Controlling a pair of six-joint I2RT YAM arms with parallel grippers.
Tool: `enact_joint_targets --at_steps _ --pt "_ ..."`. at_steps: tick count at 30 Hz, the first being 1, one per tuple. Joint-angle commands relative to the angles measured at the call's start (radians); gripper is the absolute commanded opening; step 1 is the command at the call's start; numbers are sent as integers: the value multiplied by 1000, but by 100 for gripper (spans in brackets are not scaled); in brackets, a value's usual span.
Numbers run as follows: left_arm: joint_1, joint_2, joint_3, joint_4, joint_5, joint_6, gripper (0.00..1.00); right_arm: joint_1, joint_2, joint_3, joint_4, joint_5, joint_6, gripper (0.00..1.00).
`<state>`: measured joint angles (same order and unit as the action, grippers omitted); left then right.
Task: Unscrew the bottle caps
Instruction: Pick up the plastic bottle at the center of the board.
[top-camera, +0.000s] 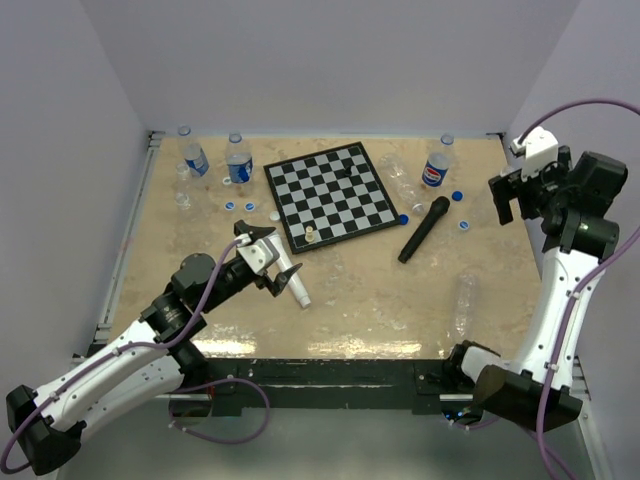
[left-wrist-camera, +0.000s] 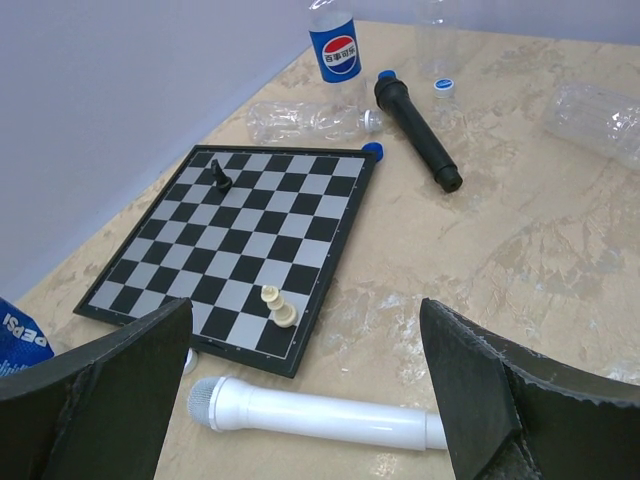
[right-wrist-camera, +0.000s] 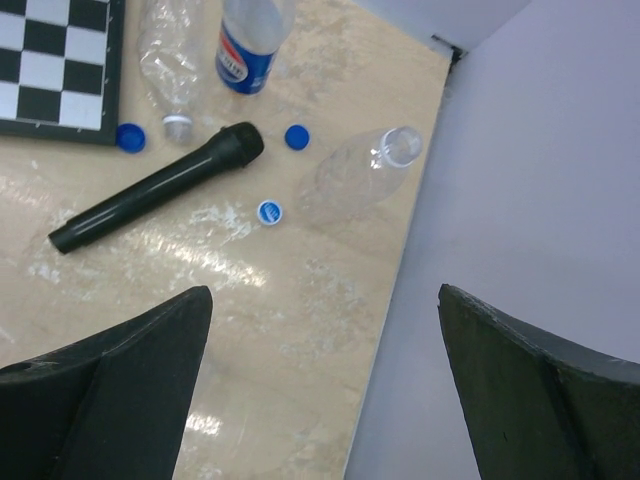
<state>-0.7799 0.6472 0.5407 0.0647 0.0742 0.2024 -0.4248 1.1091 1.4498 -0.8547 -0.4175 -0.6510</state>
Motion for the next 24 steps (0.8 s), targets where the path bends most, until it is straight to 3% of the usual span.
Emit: enact_joint_targets --at_steps 1,13,24 --pt "4 -18 4 38 21 -3 100 -3 -20 -68 -96 -49 -51 98" --pt "4 -18 1 40 21 -3 100 -2 -19 -230 -218 31 -211 98" --pt "5 5 -7 47 18 0 100 37 104 -499 -72 80 -141 98"
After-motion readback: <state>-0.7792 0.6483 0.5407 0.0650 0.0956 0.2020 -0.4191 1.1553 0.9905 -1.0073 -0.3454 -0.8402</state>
